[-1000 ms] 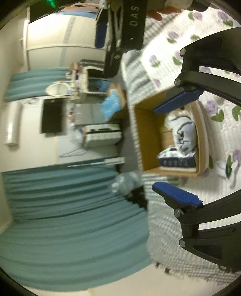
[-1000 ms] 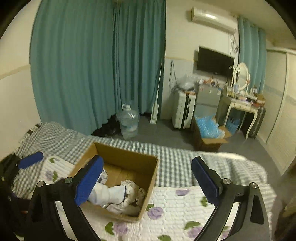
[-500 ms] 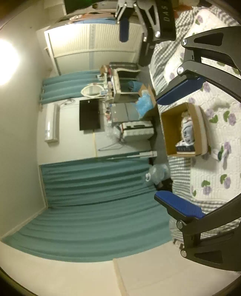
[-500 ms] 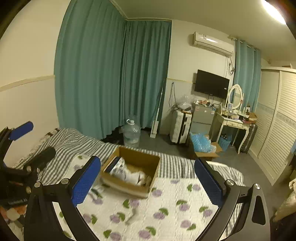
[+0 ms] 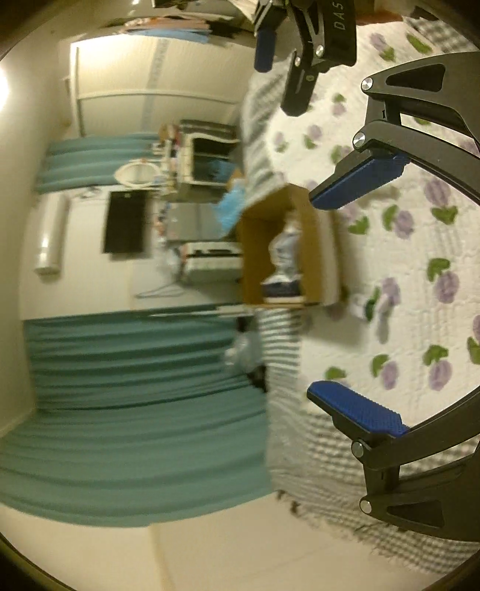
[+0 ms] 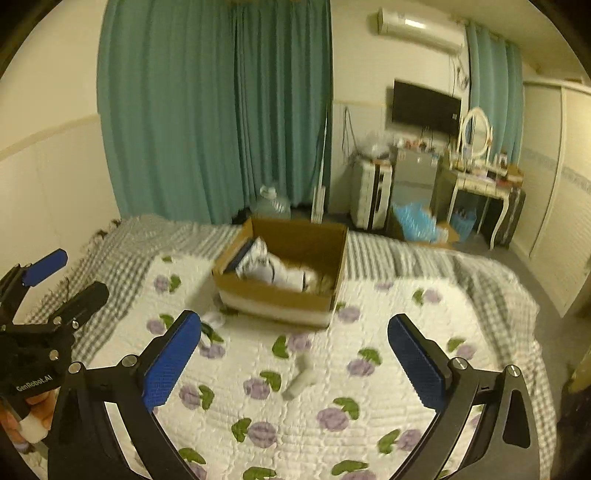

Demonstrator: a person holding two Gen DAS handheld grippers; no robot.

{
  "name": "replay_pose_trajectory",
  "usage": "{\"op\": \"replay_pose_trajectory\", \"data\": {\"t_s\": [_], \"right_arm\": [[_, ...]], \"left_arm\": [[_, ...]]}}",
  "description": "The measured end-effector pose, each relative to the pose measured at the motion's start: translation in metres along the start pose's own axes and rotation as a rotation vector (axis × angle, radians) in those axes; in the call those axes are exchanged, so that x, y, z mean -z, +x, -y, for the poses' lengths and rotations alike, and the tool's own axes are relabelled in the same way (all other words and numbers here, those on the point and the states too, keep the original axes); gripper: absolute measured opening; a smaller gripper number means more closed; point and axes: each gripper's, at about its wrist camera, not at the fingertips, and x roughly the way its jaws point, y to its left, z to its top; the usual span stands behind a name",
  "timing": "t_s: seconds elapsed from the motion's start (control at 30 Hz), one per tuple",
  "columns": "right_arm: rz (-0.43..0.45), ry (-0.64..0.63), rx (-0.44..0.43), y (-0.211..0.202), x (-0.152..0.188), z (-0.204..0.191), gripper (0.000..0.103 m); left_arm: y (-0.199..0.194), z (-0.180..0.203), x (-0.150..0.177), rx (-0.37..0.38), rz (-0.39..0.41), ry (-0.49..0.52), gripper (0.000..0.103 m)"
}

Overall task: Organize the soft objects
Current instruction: 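Grasp the white bone-shaped plush with the right gripper while the left gripper grasps the green-ring plush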

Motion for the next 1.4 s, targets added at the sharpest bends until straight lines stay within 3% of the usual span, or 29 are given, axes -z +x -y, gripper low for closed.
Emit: {"op": "replay_pose_trajectory", "data": {"t_s": [0.33,0.5,0.6,0.67,0.7,0.77,0.9,0.97,1.03,1.23,1.4], "right_arm": [[-0.240,0.023,0.008,0.148,0.055,0.011,0.099],[-0.308,0.025,0.025,0.204,0.087,0.019,0.077],[-0.400,0.039,0.007,0.234,0.110,0.024,0.064],[-0.434,0.044,0.008,0.246,0.119,0.027,0.049],[-0.441,0.044,0.015,0.249,0.121,0.028,0.047],[-0.417,0.049,0.008,0.249,0.119,0.031,0.033],[-0.352,0.054,0.000,0.248,0.100,0.035,0.032],[-0.323,0.032,0.009,0.253,0.090,0.035,0.023],[-0.309,0.033,-0.005,0.256,0.084,0.035,0.022],[-0.318,0.018,-0.025,0.261,0.090,0.033,0.022],[-0.301,0.047,-0.053,0.245,0.089,0.041,0.022]], "left_arm": [[0.114,0.001,0.061,0.042,-0.224,0.013,0.095],[0.163,-0.003,0.082,0.013,-0.303,0.004,0.095],[0.184,-0.008,0.094,0.008,-0.331,-0.011,0.095],[0.193,-0.012,0.101,-0.005,-0.342,-0.009,0.095],[0.196,-0.013,0.103,-0.010,-0.349,-0.003,0.095],[0.202,-0.016,0.109,-0.022,-0.360,0.013,0.095],[0.212,-0.024,0.114,-0.032,-0.376,0.005,0.093],[0.217,-0.025,0.116,-0.036,-0.375,0.002,0.092],[0.222,-0.023,0.116,-0.032,-0.384,0.014,0.064],[0.227,-0.017,0.123,-0.039,-0.406,0.032,0.054],[0.207,-0.010,0.123,-0.036,-0.400,0.024,0.052]]}}
